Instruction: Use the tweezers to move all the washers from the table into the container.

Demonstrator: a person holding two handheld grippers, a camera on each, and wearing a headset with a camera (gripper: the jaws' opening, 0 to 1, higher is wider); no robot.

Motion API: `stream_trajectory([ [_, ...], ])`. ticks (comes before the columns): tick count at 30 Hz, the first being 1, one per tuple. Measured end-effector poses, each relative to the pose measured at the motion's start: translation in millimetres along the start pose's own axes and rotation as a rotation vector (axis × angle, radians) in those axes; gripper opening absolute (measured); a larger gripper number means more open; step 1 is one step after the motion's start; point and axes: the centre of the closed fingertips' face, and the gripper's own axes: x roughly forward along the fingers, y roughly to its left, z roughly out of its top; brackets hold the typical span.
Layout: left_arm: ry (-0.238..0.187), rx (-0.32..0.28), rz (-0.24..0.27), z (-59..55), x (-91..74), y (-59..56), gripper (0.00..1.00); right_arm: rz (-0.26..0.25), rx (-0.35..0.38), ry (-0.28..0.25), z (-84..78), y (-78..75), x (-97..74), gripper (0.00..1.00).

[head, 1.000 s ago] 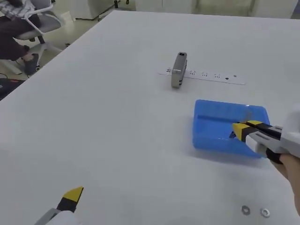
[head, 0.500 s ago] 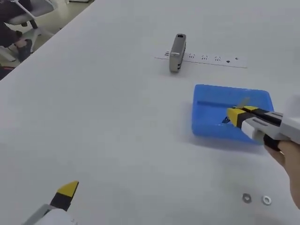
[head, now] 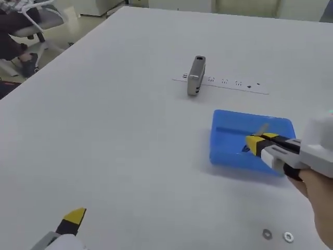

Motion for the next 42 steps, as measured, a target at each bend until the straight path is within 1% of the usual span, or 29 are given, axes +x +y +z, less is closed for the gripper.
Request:
stream_trajectory([
  [3,-0.021,-0.005,0.001,4.0,-1.7,0.6,0.89,-0.008,0.000,0.002,2.8,-1.9,-5.7,0.02],
  [6,-0.028,-0.010,-0.001,5.2,-1.8,0.5,0.88,-0.021,-0.012,-0.003,7.1,-2.8,-12.5,0.02],
  [10,-0.039,-0.003,-0.008,7.9,-3.2,-2.1,0.88,-0.032,-0.004,-0.034,21.8,-0.6,-27.9,0.02],
  [11,-0.039,-0.002,-0.010,8.0,-3.3,-2.7,0.88,-0.033,-0.001,-0.048,26.2,1.1,-32.7,0.02],
  [13,-0.040,0.002,-0.015,7.8,-3.5,-3.7,0.89,-0.032,-0.002,-0.058,31.1,5.2,-39.7,0.02],
  [21,-0.074,-0.007,-0.009,14.4,-7.2,-2.6,0.90,-0.037,-0.034,-0.079,42.9,20.5,-63.3,0.02],
  [24,-0.082,-0.011,-0.003,15.7,-8.4,-0.9,0.90,-0.038,-0.037,-0.084,43.8,24.6,-70.5,0.02],
  [27,-0.093,-0.013,-0.003,17.4,-9.7,-0.6,0.90,-0.038,-0.036,-0.086,43.3,28.0,-77.5,0.02],
  [28,-0.098,-0.014,0.000,17.7,-10.2,0.2,0.90,-0.041,-0.035,-0.088,42.1,29.1,-82.2,0.02],
  [32,-0.106,-0.020,0.008,18.8,-11.4,2.3,0.89,-0.049,-0.034,-0.088,35.6,30.4,-92.4,0.02],
  [36,-0.119,-0.027,0.015,20.8,-12.7,4.3,0.89,-0.050,-0.025,-0.071,21.5,32.9,-100.4,0.02],
  [42,-0.123,-0.030,0.029,21.1,-12.9,7.3,0.88,-0.047,0.000,-0.044,-0.8,37.4,-108.6,0.02],
])
